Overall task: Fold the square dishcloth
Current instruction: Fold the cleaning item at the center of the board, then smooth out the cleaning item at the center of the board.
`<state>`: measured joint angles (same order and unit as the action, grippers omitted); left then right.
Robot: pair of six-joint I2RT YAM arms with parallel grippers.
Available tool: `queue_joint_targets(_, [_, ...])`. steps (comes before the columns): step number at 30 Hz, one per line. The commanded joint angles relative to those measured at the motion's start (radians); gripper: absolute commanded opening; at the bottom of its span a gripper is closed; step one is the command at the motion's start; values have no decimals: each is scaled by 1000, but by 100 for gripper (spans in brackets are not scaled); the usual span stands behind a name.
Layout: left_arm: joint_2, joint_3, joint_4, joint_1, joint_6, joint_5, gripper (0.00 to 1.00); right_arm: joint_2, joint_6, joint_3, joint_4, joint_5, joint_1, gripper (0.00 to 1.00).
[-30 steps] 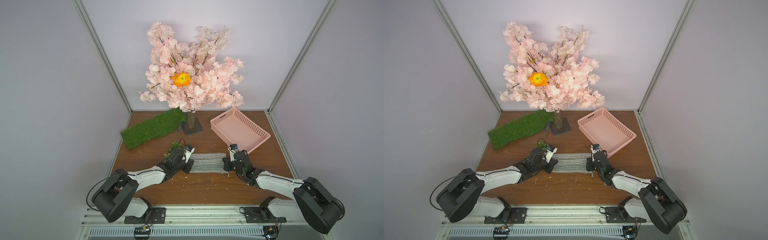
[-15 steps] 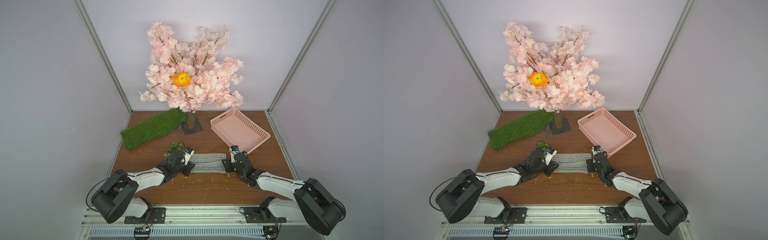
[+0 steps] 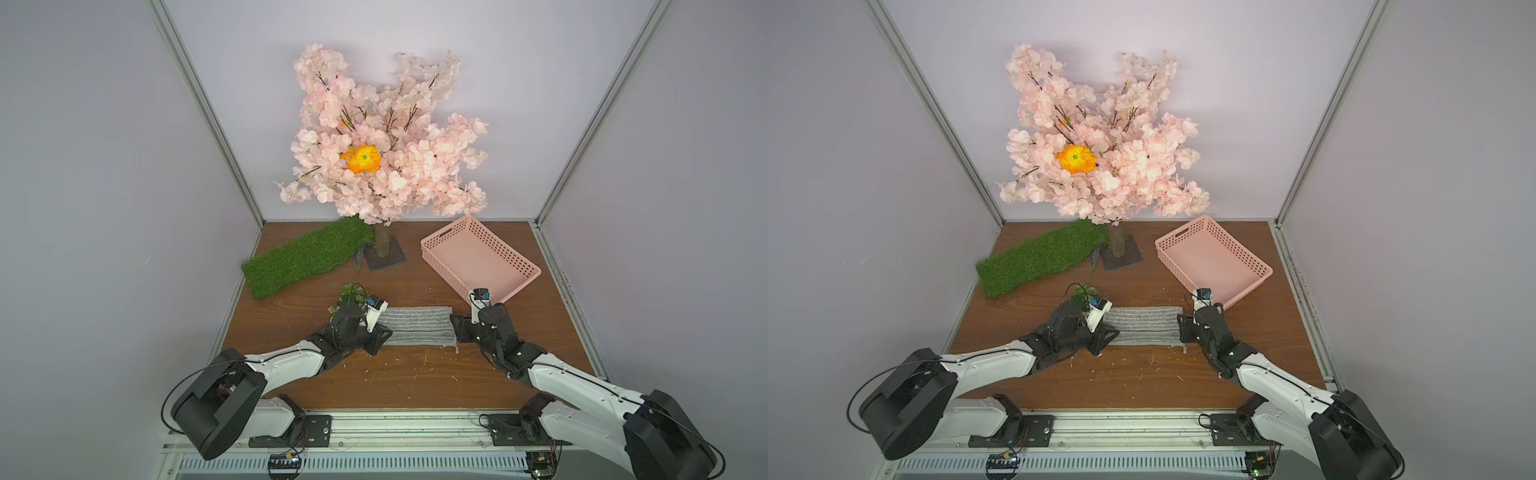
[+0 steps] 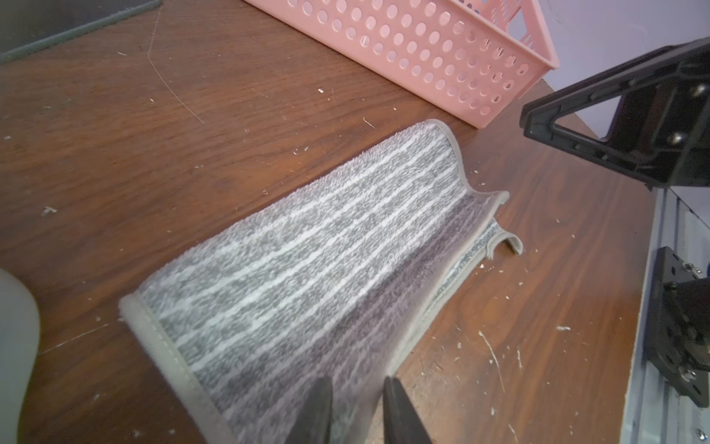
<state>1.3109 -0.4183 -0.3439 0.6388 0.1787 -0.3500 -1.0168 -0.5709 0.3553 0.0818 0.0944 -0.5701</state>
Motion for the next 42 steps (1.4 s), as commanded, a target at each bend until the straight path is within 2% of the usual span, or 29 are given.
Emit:
queue_joint_targets(1, [-21,5,10,10,2,-54,26,11,-17,12,-46,18,-4,33])
queue_joint_targets(7, [-31,7,40,12,8,-96,26,-14,-54,20,-38,-31,-12,28])
queue_joint_targets(15, [-21,-1,41,12,90,26,25,-51,-115,14,-14,-54,-69,22])
queue_joint_targets(22, [35,-9,2,11,141,58,25,-129,-139,28,10,-58,-115,17])
queue_joint_targets(35, [105,2,-38,12,185,96,24,-242,-220,-25,-20,15,-115,13])
queue_joint_targets(42, [108,9,-37,12,199,132,24,-258,-193,25,-61,77,-115,13])
